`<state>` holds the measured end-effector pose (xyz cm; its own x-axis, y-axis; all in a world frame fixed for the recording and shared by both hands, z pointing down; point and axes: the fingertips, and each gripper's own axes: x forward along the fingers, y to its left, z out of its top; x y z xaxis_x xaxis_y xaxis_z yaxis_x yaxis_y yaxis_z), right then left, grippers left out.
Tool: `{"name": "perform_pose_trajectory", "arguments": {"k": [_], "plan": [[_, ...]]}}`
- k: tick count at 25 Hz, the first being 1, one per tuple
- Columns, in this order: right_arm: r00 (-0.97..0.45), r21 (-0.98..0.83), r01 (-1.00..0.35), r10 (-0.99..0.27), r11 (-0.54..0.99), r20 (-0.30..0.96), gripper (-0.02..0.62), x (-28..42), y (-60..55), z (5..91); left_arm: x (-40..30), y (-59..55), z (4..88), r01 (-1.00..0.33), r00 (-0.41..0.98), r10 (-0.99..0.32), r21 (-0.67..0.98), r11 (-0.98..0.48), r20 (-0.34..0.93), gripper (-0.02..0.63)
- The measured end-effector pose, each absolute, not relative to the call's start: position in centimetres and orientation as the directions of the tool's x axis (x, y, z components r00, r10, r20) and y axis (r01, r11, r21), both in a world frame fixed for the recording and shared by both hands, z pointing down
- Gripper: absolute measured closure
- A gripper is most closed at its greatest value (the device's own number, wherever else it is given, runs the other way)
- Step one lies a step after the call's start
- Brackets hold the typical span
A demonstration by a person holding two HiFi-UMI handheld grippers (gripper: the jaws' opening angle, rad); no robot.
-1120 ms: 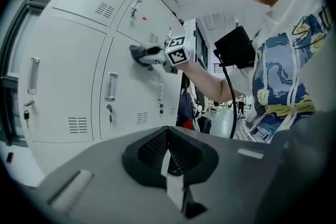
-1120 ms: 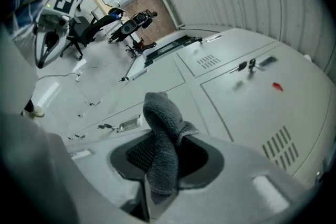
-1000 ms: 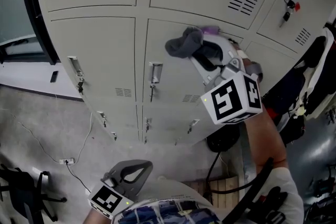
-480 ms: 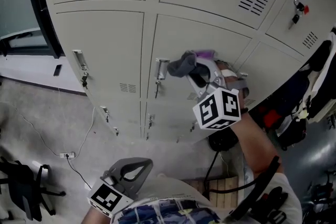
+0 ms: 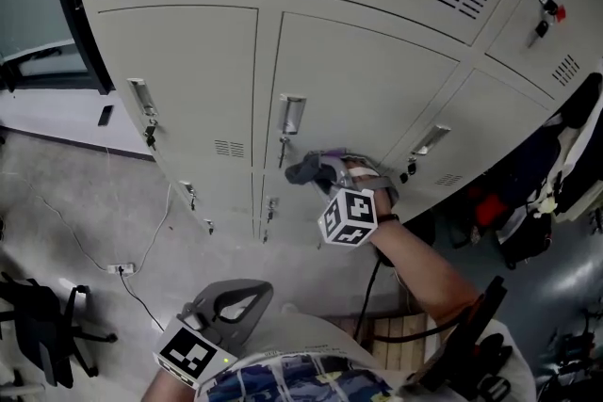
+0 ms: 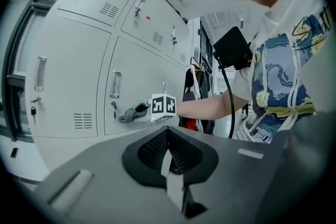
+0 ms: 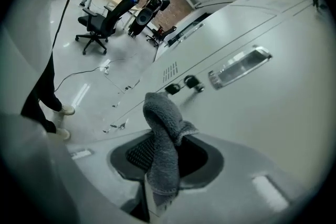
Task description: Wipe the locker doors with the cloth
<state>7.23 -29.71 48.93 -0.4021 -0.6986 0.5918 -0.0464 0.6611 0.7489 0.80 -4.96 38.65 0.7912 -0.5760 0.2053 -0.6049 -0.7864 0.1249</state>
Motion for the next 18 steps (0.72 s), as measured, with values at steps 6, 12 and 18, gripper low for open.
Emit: {"name": "perform_pose_trajectory", "arguments": {"k": [6, 12, 18], "plan": [[-0.383, 0.666, -0.023, -0.622, 0.746, 0.683, 0.486, 7.3, -29.7, 56.5, 0.9, -4.8, 38.6, -0.611, 0.787, -0.582, 0.122, -0.782, 0.208, 0.604], [-0.378, 0.607, -0.037, -0.573, 0.794, 0.727, 0.483, 7.4, -28.3, 52.9, 1.2, -4.6, 38.6, -0.608, 0.789, -0.580, 0.119, -0.785, 0.203, 0.604], [-0.486, 0.784, -0.074, -0.709, 0.617, 0.512, 0.483, 6.1, -27.0, 34.2, 1.5, -4.8, 38.6, -0.594, 0.800, -0.567, 0.125, -0.795, 0.199, 0.604]]}}
